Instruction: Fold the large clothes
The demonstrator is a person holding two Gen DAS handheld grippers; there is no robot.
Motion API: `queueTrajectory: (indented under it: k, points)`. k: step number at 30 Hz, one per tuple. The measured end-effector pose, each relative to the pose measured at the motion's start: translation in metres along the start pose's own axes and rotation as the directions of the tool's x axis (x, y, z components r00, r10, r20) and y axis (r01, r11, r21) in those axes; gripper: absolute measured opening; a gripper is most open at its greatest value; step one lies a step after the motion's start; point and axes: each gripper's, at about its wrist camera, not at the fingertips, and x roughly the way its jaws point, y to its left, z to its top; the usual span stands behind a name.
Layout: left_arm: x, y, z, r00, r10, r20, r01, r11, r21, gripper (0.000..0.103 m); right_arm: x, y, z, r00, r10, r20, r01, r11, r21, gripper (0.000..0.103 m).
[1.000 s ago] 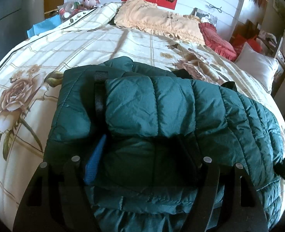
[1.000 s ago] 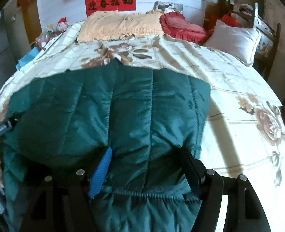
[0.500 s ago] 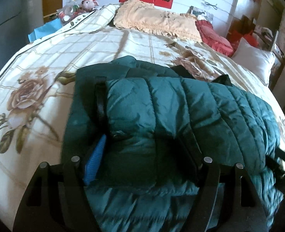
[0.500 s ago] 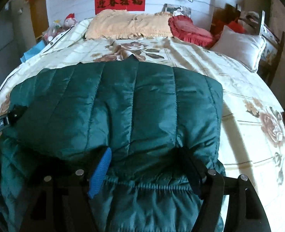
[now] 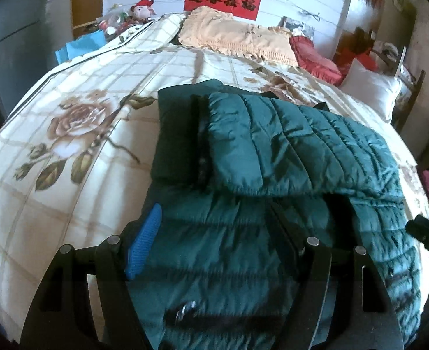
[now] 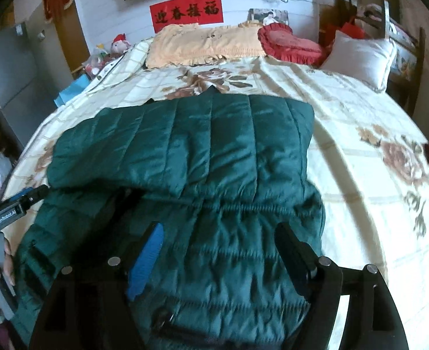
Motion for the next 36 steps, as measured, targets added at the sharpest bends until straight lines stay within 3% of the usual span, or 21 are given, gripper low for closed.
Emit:
queueTrajectory:
  k: [17, 27, 36]
  points:
    - [-0.054, 0.022, -0.056, 1.000, 0.009, -0.008, -0.009, 1.000, -0.012, 0.074, -0.041, 0.002, -0.071, 0.999, 0.017, -0.051, -0.018, 1.000, -0.016, 0.078]
    - [-0.073, 0.035, -0.082, 0.999, -0.004, -0.033, 0.003, 1.000, -0.031, 0.074, -0.059, -0.003, -0.091, 0.998, 0.008, -0.061, -0.009, 1.000, -0.012, 0.081]
    - [-0.084, 0.041, -0.100, 0.998, 0.026, -0.051, -0.026, 1.000, -0.001, 0.074, -0.070, -0.011, -0.108, 0.996, 0.002, -0.088, -0.003, 1.000, -0.012, 0.083]
